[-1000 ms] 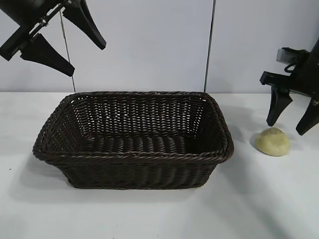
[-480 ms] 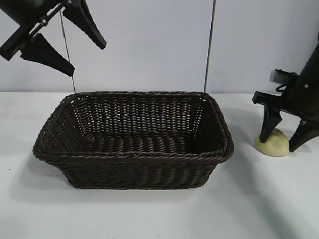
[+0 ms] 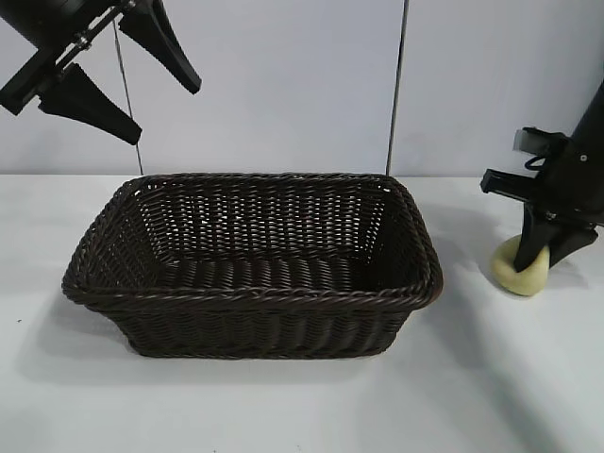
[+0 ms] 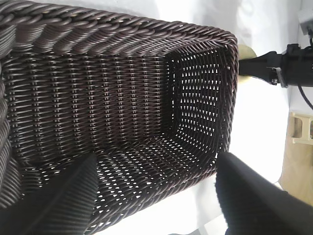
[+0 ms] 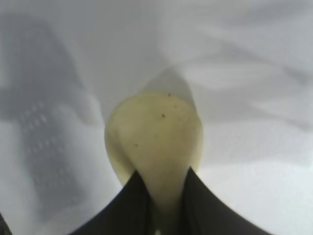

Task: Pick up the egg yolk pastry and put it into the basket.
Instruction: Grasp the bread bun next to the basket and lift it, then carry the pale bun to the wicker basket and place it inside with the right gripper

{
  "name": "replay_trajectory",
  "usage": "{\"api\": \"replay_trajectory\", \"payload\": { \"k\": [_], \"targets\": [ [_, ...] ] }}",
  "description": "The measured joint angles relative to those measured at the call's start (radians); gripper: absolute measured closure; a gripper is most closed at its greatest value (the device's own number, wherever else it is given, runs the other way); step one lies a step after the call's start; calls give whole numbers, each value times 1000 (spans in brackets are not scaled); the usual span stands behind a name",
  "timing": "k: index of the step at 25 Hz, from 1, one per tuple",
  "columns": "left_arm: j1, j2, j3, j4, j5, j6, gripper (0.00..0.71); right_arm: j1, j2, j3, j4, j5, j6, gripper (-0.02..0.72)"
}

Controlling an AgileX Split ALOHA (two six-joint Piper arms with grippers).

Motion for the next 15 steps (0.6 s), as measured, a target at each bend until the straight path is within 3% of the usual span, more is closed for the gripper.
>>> {"api": "replay_trajectory", "payload": {
  "k": [15],
  "targets": [
    [0,0,0,0,0,4,212,0,-295,0,11,92,-11,619]
  ]
}}
